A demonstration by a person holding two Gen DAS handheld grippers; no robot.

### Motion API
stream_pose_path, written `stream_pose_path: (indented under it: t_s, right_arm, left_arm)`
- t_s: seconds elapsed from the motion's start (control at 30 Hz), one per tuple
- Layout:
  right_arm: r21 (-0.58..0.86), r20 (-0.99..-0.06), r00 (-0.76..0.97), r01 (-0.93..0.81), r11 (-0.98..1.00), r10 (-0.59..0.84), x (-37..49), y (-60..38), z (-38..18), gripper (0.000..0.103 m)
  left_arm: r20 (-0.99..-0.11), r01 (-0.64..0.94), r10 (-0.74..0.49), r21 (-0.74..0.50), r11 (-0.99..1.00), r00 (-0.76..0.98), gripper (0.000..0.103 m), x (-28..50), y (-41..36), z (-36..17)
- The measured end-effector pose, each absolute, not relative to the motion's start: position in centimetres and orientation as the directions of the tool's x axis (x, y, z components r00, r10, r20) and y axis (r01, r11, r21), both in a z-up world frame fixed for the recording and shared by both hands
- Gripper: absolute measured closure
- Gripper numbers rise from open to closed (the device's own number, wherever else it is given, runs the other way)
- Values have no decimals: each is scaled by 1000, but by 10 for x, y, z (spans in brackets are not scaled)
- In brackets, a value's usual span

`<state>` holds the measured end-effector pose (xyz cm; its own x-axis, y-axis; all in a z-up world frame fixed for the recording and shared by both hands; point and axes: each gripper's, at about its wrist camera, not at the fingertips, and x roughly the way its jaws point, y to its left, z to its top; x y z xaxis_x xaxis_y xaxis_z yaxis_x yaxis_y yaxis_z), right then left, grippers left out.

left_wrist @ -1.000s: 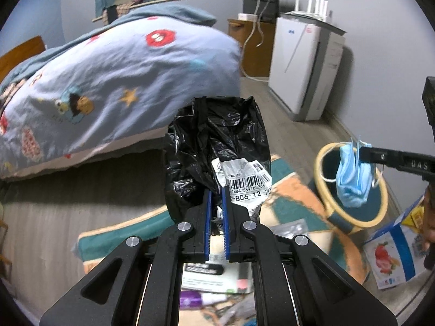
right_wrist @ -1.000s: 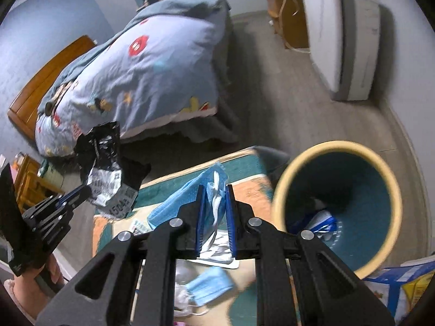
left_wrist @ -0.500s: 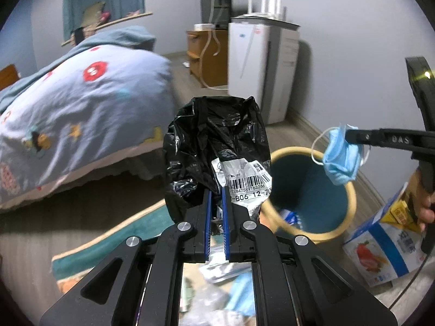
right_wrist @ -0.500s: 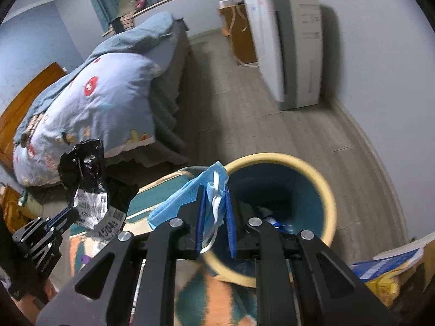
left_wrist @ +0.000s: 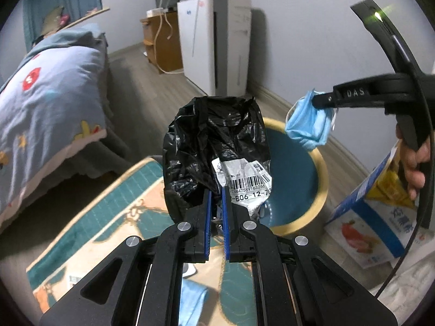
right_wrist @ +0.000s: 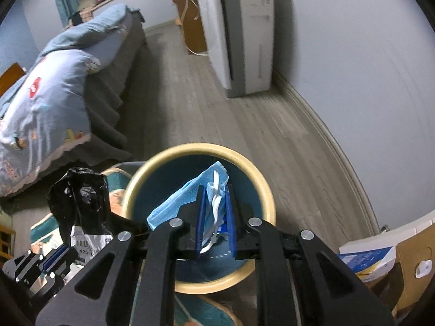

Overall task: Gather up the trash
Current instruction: 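Carry the black bag and blue mask over the bin and release both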

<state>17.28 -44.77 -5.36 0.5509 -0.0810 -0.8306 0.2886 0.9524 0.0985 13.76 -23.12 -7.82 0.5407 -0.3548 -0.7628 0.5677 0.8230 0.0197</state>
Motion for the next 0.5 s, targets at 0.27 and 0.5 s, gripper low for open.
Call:
stream_pose_path:
  t_s: [0.27, 0.5]
  right_arm:
    - [86, -862, 496, 347, 934, -105, 176, -465, -74, 89]
    - [76, -866, 490, 324, 943, -98, 180, -454, -78, 88]
  left_arm:
    - [-794, 577, -346, 7, 817, 500, 95, 145, -253, -105]
    - [-788, 595, -373, -11, 804, 490, 92, 146, -265, -108]
